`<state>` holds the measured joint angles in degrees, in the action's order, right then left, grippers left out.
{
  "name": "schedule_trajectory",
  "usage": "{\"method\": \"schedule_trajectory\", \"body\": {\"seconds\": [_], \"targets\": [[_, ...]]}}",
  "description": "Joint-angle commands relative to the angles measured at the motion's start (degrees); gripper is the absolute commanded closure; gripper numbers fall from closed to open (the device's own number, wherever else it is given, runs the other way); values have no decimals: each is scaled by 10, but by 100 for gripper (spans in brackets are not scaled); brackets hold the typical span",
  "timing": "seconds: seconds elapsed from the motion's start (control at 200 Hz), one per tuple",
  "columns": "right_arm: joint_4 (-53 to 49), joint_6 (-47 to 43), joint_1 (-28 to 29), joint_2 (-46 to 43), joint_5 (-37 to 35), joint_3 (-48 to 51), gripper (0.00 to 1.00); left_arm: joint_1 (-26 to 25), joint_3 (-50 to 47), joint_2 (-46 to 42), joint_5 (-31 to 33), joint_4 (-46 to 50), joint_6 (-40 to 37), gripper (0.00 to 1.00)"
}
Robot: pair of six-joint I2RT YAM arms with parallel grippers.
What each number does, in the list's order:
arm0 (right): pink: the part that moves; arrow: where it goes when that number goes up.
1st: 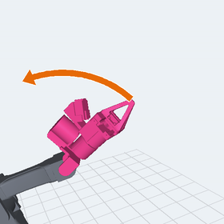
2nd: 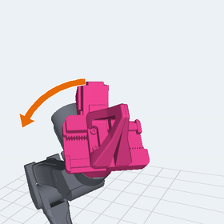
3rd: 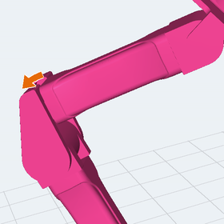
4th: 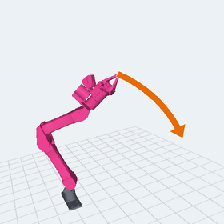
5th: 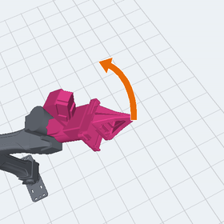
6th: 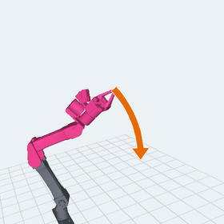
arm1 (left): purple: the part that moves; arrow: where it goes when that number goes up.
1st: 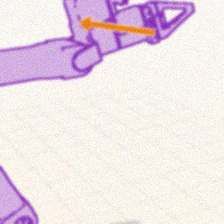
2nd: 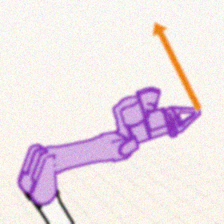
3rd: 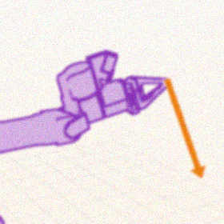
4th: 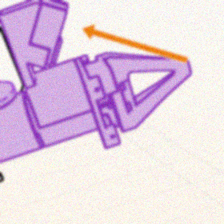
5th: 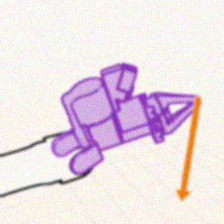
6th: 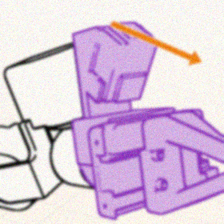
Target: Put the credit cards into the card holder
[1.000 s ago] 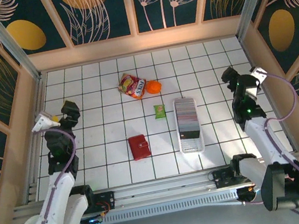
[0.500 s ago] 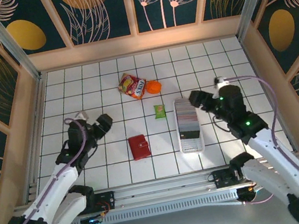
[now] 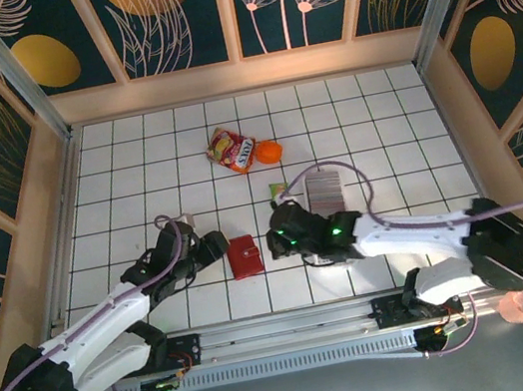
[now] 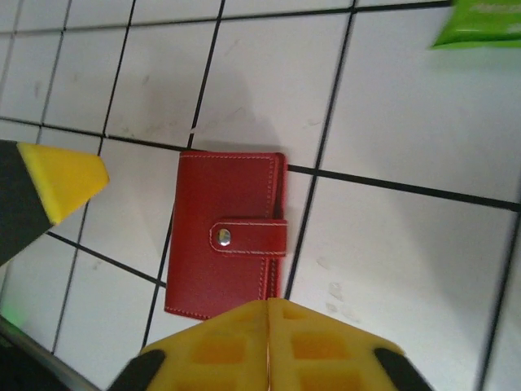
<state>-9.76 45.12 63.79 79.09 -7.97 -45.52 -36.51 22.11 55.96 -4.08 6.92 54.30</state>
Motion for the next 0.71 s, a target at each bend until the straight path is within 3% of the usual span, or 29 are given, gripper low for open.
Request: {"method": "schedule_trajectory", "body": {"seconds": [0.0, 0.305, 0.701], "targets": [[60, 8, 3, 65, 9, -41, 100, -12, -14, -9, -6, 18, 18, 40], [98, -8, -35, 185, 55, -93, 100, -17, -46, -7, -16, -20, 38, 43], [103, -8, -52, 246, 68, -99, 100, -18, -87, -10, -49, -90, 66, 46]]}}
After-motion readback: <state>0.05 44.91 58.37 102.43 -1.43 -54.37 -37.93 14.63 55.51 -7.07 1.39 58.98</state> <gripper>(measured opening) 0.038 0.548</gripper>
